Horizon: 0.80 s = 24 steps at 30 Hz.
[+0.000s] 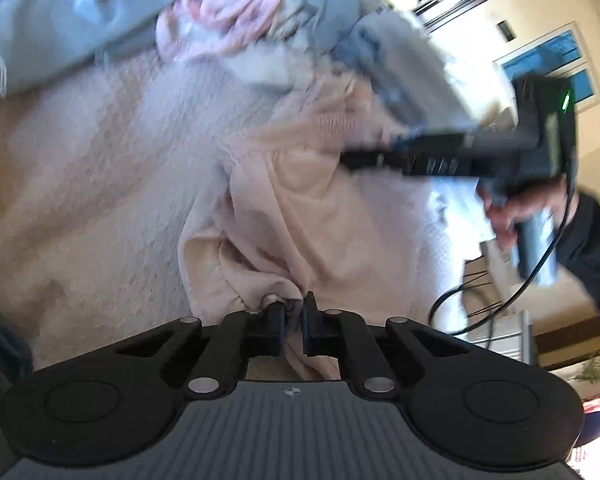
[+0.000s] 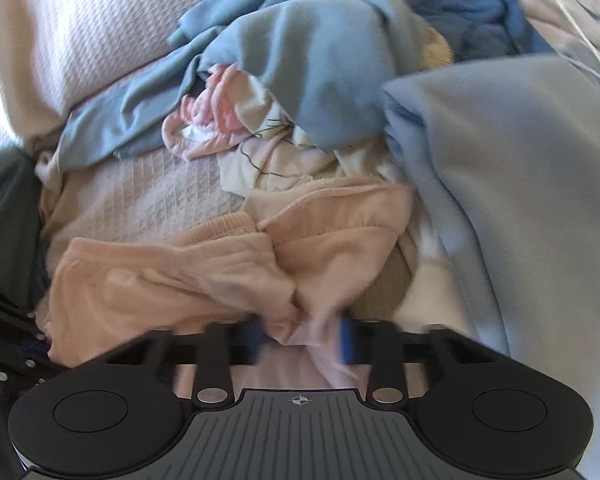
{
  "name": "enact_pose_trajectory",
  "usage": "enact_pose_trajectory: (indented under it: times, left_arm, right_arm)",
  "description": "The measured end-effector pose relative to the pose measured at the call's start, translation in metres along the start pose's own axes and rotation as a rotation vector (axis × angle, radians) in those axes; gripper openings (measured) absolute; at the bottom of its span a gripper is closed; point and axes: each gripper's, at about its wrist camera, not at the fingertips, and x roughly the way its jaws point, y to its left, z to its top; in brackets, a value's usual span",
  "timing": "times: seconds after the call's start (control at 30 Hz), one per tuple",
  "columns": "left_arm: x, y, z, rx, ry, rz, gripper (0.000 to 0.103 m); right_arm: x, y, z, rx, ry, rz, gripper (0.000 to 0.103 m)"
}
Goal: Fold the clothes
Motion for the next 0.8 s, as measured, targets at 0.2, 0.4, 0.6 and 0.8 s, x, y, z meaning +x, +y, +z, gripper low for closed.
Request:
enact_pose_trajectory:
  times: [0.2, 0.4, 0.6, 0.8]
  left_arm:
    - [-0.028, -0.01, 0.037, 0.104, -0.041, -0.019, 0.006]
    - [-0.031, -0.013, 0.056, 0.257, 0.056, 0.053, 0.006]
    - [-0.002, 0.0, 0.044, 0.297, 0.096, 0.205, 0.03]
    - [-0.002, 0.012, 0.038, 0.211, 0.133, 0.201, 0.06]
  right_arm:
    - [-0.037, 0.011, -0.025, 0.184, -0.006, -0.081, 0.017]
    - [-0.074, 0.006, -0.059, 0.552, 0.049, -0.006, 0.017]
    - [-0.049, 0.014, -0.092, 0.63, 0.098, -0.034, 0.039]
    - [-0.066, 0.017, -0.105, 0.627, 0.02, -0.095, 0.073]
